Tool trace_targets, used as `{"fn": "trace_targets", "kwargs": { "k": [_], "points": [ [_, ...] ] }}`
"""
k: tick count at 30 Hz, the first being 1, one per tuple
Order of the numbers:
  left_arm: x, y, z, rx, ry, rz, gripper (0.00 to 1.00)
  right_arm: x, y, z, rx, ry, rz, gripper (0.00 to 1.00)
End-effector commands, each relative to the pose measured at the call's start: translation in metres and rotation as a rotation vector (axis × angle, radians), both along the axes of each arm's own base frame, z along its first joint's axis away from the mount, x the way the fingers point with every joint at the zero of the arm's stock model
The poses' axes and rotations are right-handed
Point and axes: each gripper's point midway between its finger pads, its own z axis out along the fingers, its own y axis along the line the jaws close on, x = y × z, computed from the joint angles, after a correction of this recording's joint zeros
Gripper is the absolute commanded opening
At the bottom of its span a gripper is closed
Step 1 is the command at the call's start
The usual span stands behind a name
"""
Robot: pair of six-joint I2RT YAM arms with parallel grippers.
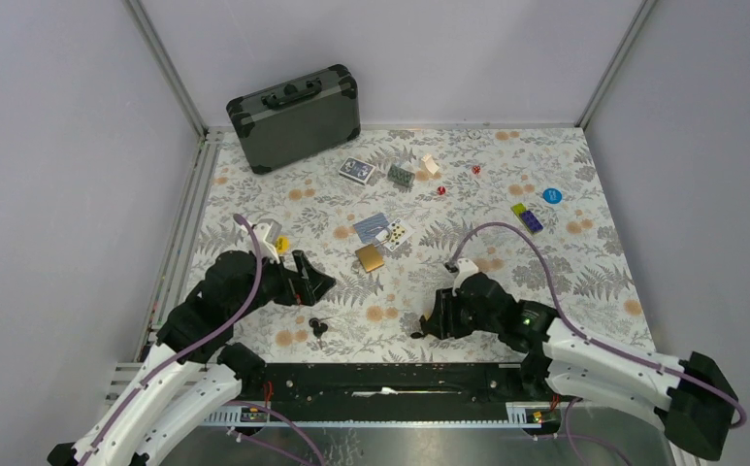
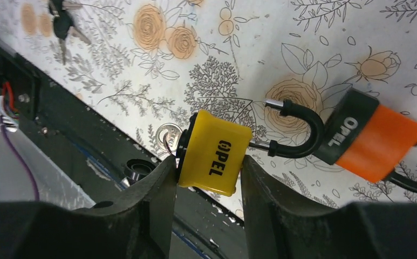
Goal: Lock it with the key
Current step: Place the lock at the center of the board, then pick up the lock from the center of the board.
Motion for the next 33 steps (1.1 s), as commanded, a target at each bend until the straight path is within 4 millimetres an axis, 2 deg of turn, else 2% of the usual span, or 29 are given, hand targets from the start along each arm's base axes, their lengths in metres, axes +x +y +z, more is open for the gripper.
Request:
{"fn": "trace_targets", "kwargs": {
  "k": [1, 5, 8, 10, 14, 21, 24, 28, 33],
  "points": [
    [0.0, -0.007, 0.013, -0.062, -0.019, -0.009, 0.99, 0.033, 0.026, 0.023, 0.035, -0.07, -0.085, 0.0],
    [-0.001, -0.004, 0.013, -0.061, -0.018, 0.003, 0.99, 0.039, 0.035, 0.006, -0.019, 0.003, -0.142, 0.08],
    [-0.001, -0.002, 0.011, -0.047, -0.016, 0.005, 0.99, 0.035, 0.047, -0.002, -0.035, 0.03, -0.128, 0.29],
    [-0.001, -0.002, 0.008, -0.037, -0.012, 0.002, 0.99, 0.03, 0.054, -0.003, -0.041, 0.039, -0.107, 0.38],
    [0.0, -0.002, 0.006, -0.027, -0.007, 0.001, 0.99, 0.028, 0.058, 0.005, -0.022, 0.025, -0.089, 0.58],
    [0.0, -0.006, 0.004, -0.036, -0.003, -0.015, 0.99, 0.035, 0.041, 0.026, -0.057, -0.058, -0.106, 0.83],
    [0.0, -0.01, 0.002, -0.04, 0.012, -0.025, 0.99, 0.035, 0.036, 0.025, -0.102, -0.063, -0.096, 0.84],
    [0.001, -0.022, 0.001, -0.058, 0.029, -0.053, 0.99, 0.04, 0.022, 0.018, -0.171, -0.098, -0.109, 0.71],
    [-0.01, -0.056, -0.006, 0.004, -0.025, -0.133, 0.99, 0.05, 0.0, 0.011, -0.254, -0.088, -0.161, 0.73]
  ]
}}
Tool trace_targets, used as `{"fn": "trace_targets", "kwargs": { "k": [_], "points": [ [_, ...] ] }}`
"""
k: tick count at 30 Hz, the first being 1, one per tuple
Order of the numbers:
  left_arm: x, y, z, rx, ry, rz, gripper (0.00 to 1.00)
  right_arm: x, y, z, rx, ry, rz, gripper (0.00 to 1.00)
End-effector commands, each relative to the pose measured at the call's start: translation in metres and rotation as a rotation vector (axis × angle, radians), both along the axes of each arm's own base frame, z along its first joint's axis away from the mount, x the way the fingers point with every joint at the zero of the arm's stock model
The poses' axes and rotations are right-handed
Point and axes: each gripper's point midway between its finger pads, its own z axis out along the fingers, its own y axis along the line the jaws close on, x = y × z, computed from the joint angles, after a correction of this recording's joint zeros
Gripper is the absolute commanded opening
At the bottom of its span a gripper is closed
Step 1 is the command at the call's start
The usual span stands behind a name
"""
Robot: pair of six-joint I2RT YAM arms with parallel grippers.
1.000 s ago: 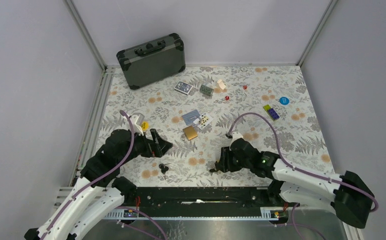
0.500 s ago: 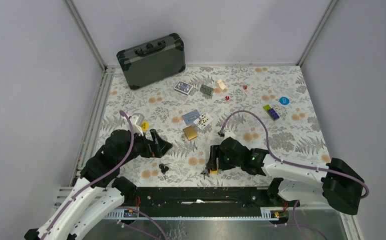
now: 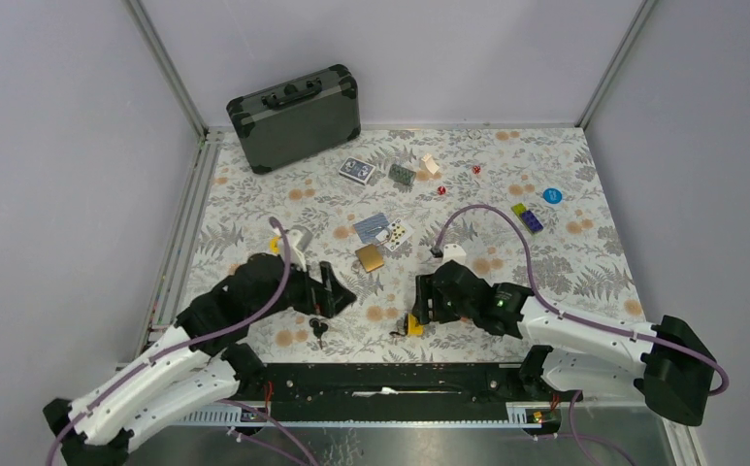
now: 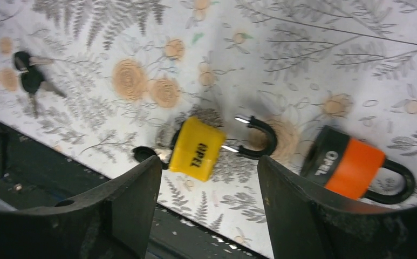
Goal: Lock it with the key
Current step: Pick up the lock from the center of the board.
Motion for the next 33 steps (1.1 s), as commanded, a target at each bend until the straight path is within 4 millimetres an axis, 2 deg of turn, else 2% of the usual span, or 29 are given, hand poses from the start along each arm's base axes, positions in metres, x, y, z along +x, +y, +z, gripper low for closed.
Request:
{"fn": "trace_targets", "kwargs": {
  "k": [1, 7, 10, 12, 16, 19, 25, 29, 33],
  "points": [
    [0.0, -0.037, 0.006, 0.007, -0.099, -0.056, 0.99, 0.017, -0.025, 0.002, -0.087, -0.023, -0.074, 0.74],
    [-0.007, -0.094, -0.021, 0.133, -0.207, -0.214, 0.99, 0.035, -0.059, 0.017, 0.019, 0.005, -0.222, 0.8],
    [-0.014, -0.123, -0.022, 0.114, -0.336, -0.361, 0.99, 0.037, -0.068, 0.025, 0.051, -0.003, -0.245, 0.82],
    [-0.018, -0.139, -0.016, 0.083, -0.456, -0.456, 0.99, 0.035, -0.071, 0.028, 0.054, -0.005, -0.241, 0.83],
    [-0.025, -0.152, -0.011, 0.04, -0.663, -0.588, 0.99, 0.031, -0.073, 0.031, 0.068, -0.018, -0.223, 0.85],
    [-0.035, -0.16, -0.018, 0.044, -0.742, -0.704, 0.99, 0.025, -0.072, 0.038, 0.099, -0.046, -0.189, 0.86],
    [-0.049, -0.178, -0.055, 0.096, -0.721, -0.894, 0.99, 0.02, -0.07, 0.05, 0.153, -0.083, -0.163, 0.87],
    [-0.047, -0.183, -0.081, 0.164, -0.685, -0.952, 0.99, 0.02, -0.072, 0.05, 0.155, -0.086, -0.168, 0.88],
    [-0.039, -0.187, -0.09, 0.189, -0.681, -0.949, 0.99, 0.019, -0.07, 0.049, 0.155, -0.08, -0.161, 0.88]
  ]
}}
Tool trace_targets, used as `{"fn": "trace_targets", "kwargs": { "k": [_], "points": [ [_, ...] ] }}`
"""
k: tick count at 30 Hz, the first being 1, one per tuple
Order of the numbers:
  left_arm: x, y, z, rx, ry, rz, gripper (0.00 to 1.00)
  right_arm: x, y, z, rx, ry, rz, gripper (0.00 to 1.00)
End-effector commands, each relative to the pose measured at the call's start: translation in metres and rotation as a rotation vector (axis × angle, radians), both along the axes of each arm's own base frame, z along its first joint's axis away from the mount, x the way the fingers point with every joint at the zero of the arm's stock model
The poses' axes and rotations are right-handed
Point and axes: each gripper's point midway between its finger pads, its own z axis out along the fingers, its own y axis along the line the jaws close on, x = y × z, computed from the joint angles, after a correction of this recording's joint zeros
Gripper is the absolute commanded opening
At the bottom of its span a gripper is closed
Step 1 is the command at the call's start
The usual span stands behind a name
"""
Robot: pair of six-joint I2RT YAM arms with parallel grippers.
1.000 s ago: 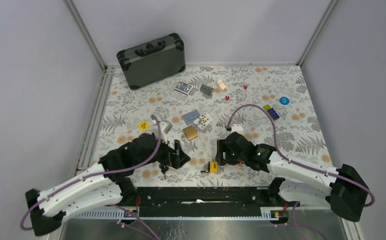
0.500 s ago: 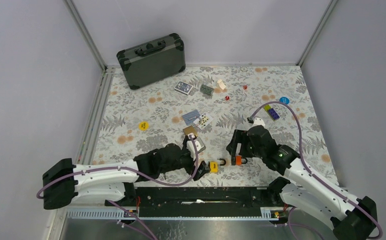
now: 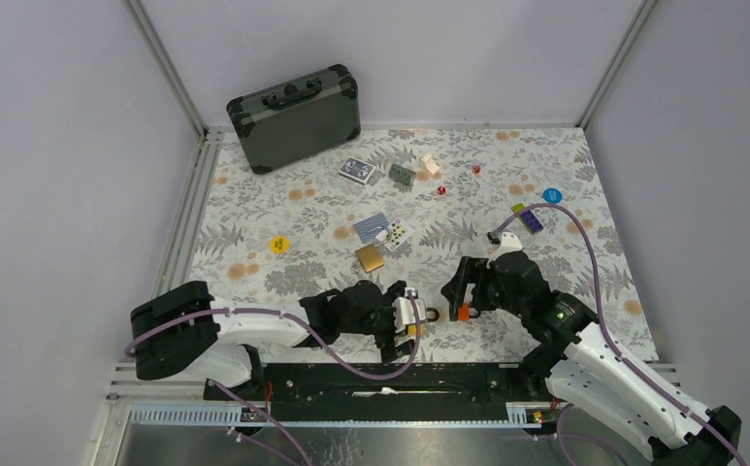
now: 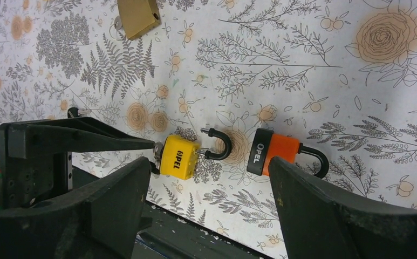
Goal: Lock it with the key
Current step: Pick up the lock from the center of the board.
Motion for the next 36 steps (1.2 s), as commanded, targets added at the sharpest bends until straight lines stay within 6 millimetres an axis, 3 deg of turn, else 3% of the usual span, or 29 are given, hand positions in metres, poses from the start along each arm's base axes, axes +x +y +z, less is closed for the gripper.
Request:
{"fn": "trace_targets", "kwargs": {
  "k": [1, 11, 26, 36],
  "points": [
    [0.013, -0.024, 0.026, -0.09, -0.069, -0.041, 0.99, -0.004, 0.001, -0.003, -0.005, 0.015, 0.027, 0.88],
    [0.045, -0.026, 0.003, -0.051, -0.008, 0.042, 0.97, -0.008, 0.005, -0.004, 0.003, 0.03, 0.054, 0.89],
    [0.034, -0.021, -0.03, 0.075, 0.061, -0.044, 0.76, -0.009, 0.008, -0.004, 0.01, 0.03, 0.072, 0.9],
    [0.031, -0.014, -0.038, 0.102, 0.082, -0.028, 0.75, -0.01, 0.007, -0.006, 0.014, 0.035, 0.066, 0.9]
  ]
}}
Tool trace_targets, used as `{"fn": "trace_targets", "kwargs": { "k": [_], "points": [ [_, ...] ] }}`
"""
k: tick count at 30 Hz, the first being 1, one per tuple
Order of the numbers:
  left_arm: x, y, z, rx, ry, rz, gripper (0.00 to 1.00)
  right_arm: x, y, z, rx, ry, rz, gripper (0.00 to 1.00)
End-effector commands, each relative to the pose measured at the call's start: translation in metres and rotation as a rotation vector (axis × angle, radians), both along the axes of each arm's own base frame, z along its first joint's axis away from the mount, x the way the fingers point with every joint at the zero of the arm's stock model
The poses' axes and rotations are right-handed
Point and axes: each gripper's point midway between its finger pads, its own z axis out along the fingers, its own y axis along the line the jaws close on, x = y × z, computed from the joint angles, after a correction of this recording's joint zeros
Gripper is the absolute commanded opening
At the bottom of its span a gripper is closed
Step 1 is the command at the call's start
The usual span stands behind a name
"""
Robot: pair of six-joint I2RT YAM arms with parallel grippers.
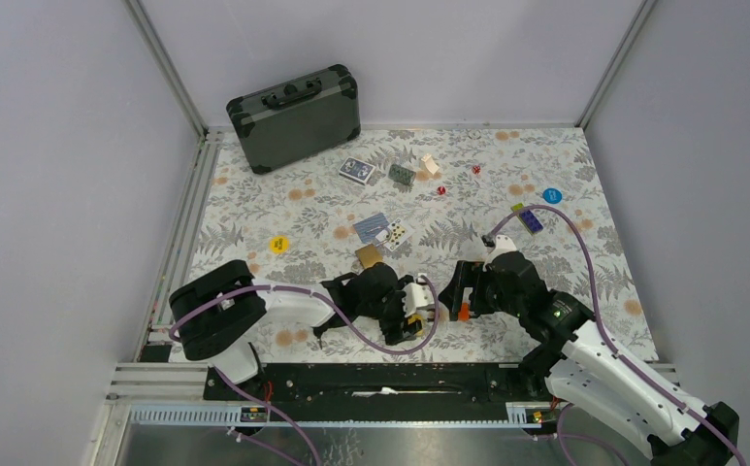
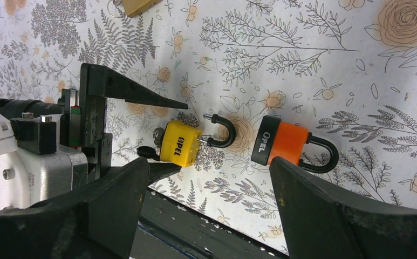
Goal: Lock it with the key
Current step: Pick up the lock from the center of the board.
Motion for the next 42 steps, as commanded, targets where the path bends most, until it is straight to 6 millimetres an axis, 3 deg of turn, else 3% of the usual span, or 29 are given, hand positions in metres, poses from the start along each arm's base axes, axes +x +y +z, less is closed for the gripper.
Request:
{"fn": "trace_targets", "kwargs": {
  "k": [1, 8, 12, 14, 16, 18, 19, 25, 32, 37, 42],
  "points": [
    [-0.002, -0.009, 0.007, -0.042, 0.002, -0.025, 0.75, 0.001, 0.002, 0.004, 0.018, -0.018, 0.011, 0.89],
    [-0.003, -0.012, 0.006, -0.043, 0.015, -0.033, 0.69, 0.001, 0.002, 0.004, 0.022, -0.019, 0.008, 0.9],
    [-0.009, -0.014, 0.007, -0.052, 0.023, -0.062, 0.56, 0.001, 0.001, 0.004, 0.021, -0.021, 0.005, 0.9],
    [-0.011, -0.014, 0.011, -0.06, 0.021, -0.075, 0.45, 0.001, 0.001, 0.005, 0.024, -0.023, 0.001, 0.9],
    [-0.012, -0.015, 0.018, -0.071, 0.02, -0.081, 0.28, 0.0, 0.002, 0.008, 0.035, -0.027, 0.006, 0.9],
    [-0.014, -0.016, 0.03, -0.094, 0.018, -0.092, 0.03, -0.001, 0.003, 0.012, 0.047, -0.034, 0.01, 0.9],
    [-0.015, -0.016, 0.038, -0.105, 0.018, -0.092, 0.0, 0.0, 0.003, 0.014, 0.055, -0.041, 0.009, 0.9],
    [-0.02, -0.008, 0.092, -0.227, -0.025, -0.07, 0.0, 0.002, 0.004, 0.031, 0.092, -0.12, 0.025, 0.9],
    [-0.032, 0.018, 0.163, -0.394, -0.099, -0.044, 0.0, -0.014, 0.037, 0.063, 0.233, -0.282, 0.293, 0.9],
    [-0.047, 0.038, 0.179, -0.402, -0.1, -0.071, 0.0, -0.003, 0.05, 0.097, 0.318, -0.431, 0.318, 0.85],
    [-0.057, 0.05, 0.182, -0.419, -0.102, -0.073, 0.0, 0.003, 0.07, 0.106, 0.339, -0.369, 0.373, 0.75]
  ]
}}
